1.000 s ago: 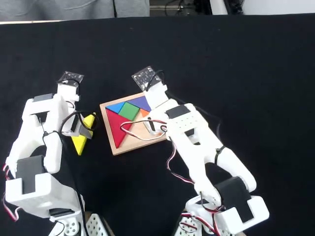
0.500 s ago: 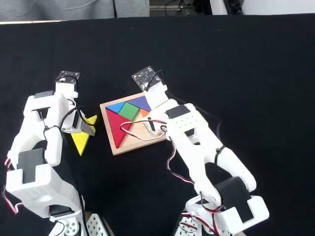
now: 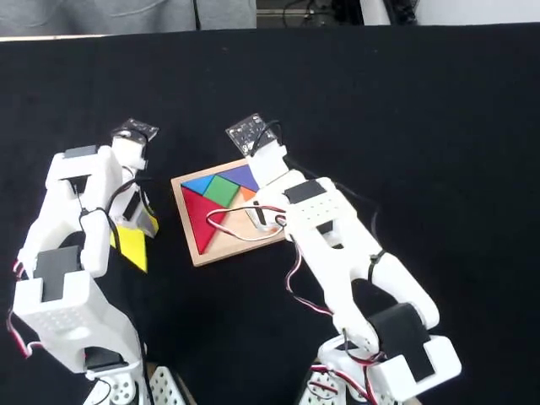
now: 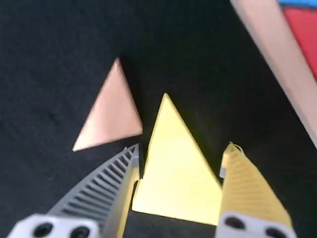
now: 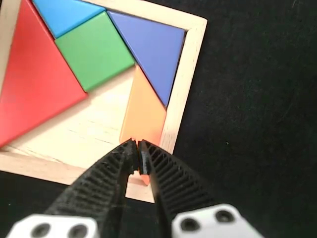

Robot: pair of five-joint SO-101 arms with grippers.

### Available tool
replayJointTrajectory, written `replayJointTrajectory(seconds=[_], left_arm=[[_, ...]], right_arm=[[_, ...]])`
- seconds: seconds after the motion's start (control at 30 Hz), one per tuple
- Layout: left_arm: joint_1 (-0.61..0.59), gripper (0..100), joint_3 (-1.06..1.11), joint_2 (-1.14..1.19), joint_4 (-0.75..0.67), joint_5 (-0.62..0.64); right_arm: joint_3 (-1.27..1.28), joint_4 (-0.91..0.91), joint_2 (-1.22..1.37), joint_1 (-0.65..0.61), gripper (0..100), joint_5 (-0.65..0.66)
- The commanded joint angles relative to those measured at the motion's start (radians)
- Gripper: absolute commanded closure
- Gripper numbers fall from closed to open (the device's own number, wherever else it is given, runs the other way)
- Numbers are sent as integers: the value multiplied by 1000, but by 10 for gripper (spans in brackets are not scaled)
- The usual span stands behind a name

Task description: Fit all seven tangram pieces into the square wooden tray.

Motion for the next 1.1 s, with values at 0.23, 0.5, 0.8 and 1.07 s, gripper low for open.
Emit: replayJointTrajectory(seconds=[0.23, 0.5, 0.8, 1.07], left_arm=[[-134, 660, -124, -11, 61, 210], [-174, 661, -62, -11, 199, 491], [-35, 664, 28, -11, 69, 540], [-84, 664, -41, -11, 92, 526]], right_arm=[[-4, -8, -47, -17, 983, 12], [-4, -8, -47, -18, 983, 12], [-4, -6, -47, -18, 983, 12], [-4, -6, -47, -18, 983, 75]])
